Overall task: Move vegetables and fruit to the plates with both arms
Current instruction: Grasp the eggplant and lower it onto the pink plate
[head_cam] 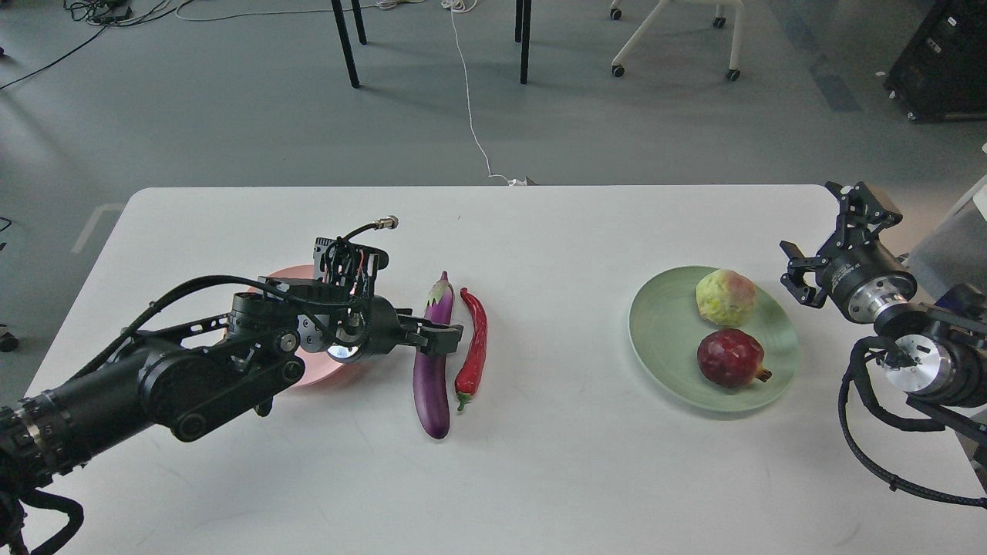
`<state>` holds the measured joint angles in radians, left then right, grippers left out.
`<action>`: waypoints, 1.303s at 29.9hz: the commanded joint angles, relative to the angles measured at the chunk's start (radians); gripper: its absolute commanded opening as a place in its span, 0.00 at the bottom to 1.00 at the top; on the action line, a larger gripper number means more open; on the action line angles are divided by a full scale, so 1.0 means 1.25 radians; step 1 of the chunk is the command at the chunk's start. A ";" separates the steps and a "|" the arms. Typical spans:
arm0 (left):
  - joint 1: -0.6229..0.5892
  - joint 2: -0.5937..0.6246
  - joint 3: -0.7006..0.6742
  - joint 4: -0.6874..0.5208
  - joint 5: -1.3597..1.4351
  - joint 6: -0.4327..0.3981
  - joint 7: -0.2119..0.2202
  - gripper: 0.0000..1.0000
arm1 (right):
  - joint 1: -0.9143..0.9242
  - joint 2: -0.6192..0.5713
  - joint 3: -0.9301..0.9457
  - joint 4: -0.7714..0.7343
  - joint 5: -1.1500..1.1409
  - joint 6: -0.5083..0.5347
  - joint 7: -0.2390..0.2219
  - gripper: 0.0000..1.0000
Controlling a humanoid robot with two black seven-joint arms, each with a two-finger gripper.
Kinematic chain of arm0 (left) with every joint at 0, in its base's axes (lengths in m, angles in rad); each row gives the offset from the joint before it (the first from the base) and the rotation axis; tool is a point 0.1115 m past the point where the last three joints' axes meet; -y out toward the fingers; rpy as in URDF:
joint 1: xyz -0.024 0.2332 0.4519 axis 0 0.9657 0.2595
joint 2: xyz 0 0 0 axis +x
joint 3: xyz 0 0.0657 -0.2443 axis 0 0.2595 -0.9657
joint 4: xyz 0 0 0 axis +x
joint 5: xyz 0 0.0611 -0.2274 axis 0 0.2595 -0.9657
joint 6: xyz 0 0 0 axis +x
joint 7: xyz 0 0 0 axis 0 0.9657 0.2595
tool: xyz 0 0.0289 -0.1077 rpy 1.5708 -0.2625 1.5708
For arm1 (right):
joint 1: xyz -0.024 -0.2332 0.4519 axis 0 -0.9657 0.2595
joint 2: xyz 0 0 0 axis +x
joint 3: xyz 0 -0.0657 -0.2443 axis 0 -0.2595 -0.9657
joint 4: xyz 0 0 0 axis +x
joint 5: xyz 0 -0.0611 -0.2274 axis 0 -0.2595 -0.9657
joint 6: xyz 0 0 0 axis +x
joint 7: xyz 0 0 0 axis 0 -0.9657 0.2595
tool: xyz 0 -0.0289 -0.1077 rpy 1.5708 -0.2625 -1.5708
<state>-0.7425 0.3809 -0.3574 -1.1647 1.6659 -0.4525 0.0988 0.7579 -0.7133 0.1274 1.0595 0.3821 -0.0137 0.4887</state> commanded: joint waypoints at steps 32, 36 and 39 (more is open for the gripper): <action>-0.047 0.284 0.010 -0.011 -0.149 0.007 -0.062 0.25 | -0.009 0.005 0.001 0.003 0.000 -0.001 0.000 0.99; -0.028 0.293 0.011 0.005 -0.145 0.009 -0.073 0.40 | -0.009 0.005 0.000 0.005 0.000 -0.001 0.000 0.99; -0.027 0.294 0.011 0.009 -0.136 0.009 -0.073 0.51 | -0.009 0.004 0.001 0.006 0.000 0.000 0.000 0.99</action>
<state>-0.7794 0.7458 -0.3439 -1.1591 1.4857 -0.4419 0.0091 0.7470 -0.7072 0.1280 1.0666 0.3821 -0.0147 0.4887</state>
